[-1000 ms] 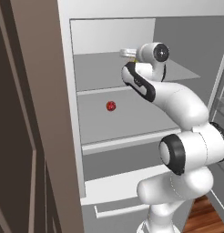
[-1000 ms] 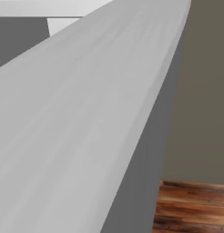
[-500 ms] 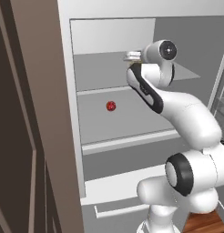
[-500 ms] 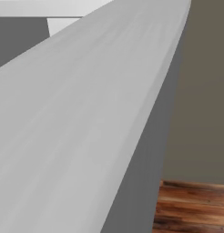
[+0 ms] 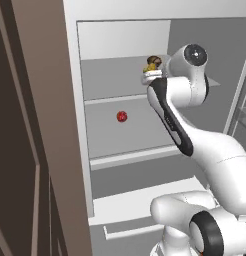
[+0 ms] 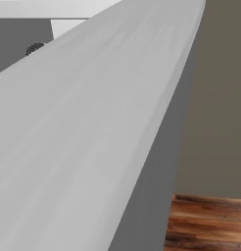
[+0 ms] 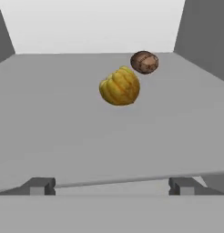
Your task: Place the squash in the correct fridge rack based on whether it is a fruit or vegetable. Finally, close the fridge door.
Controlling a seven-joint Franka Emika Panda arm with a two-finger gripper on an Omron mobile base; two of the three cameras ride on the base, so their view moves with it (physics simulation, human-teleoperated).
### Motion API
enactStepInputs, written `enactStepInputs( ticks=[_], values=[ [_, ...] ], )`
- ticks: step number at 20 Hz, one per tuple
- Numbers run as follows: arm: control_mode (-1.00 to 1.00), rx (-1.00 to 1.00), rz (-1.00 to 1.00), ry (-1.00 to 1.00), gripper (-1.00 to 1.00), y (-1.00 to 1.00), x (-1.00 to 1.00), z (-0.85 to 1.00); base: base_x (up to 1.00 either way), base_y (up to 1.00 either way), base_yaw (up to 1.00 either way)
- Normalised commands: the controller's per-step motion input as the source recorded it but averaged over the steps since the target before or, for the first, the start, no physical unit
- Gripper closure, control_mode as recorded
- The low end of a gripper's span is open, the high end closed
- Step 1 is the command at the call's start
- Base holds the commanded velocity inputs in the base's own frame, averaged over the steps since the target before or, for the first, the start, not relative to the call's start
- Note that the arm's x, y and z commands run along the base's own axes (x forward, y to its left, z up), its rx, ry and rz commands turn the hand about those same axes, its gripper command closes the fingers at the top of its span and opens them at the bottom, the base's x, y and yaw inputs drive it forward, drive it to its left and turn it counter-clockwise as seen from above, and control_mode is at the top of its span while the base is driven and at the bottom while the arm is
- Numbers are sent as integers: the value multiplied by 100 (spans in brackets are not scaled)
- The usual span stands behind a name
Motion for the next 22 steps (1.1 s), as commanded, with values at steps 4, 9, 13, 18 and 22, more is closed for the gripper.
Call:
enactStepInputs(
  ticks=[4,9,13,18,22],
  values=[
    [-100,-8,0,25,-100,1,-50,-41,0,0,0],
    [-100,-2,0,12,-100,0,-8,-17,0,0,0],
    [-100,0,0,0,-100,-1,0,-3,0,0,0],
    [100,0,0,0,-100,-1,-1,-1,-33,-6,3],
    [100,0,0,0,-100,0,0,0,-81,-5,6]
  ],
)
